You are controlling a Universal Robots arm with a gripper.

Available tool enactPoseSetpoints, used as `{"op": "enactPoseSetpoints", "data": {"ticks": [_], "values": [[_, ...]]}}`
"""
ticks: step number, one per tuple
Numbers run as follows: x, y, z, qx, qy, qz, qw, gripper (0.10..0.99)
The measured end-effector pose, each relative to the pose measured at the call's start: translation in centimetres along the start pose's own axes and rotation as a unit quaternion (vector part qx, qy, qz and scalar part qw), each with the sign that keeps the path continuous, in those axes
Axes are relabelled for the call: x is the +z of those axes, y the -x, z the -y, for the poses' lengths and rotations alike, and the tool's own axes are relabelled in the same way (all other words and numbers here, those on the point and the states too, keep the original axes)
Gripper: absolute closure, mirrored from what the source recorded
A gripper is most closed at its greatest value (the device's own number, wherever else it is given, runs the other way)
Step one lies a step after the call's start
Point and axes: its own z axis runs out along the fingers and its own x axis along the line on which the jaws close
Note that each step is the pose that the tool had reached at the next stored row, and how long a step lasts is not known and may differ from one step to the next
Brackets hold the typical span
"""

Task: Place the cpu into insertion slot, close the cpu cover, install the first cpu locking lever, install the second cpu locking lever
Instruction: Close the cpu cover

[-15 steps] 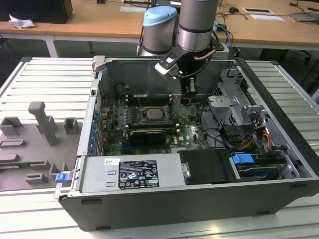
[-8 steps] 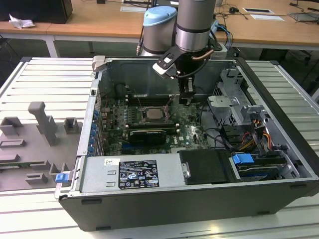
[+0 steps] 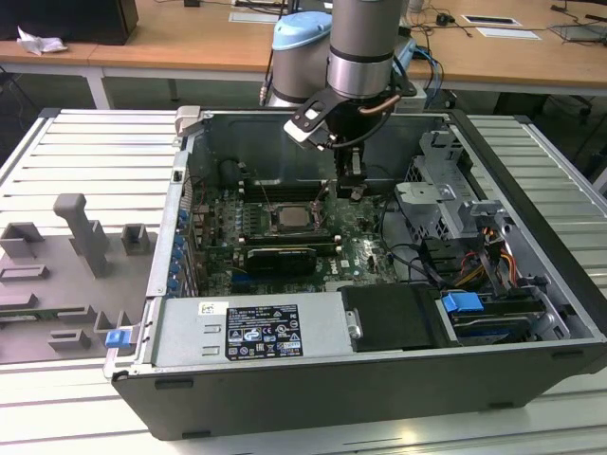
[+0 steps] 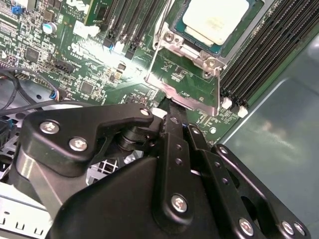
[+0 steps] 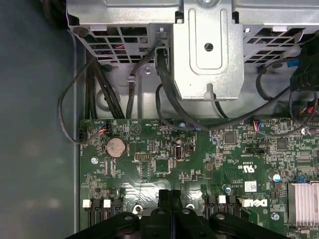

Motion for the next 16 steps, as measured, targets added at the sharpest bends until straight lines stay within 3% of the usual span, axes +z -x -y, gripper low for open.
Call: {"op": "enactPoseSetpoints", "data": {"ticks": [16], "values": [[0.04,0.00,0.47,0.000,0.0000,-0.0007,1.0000,0.980]]}}
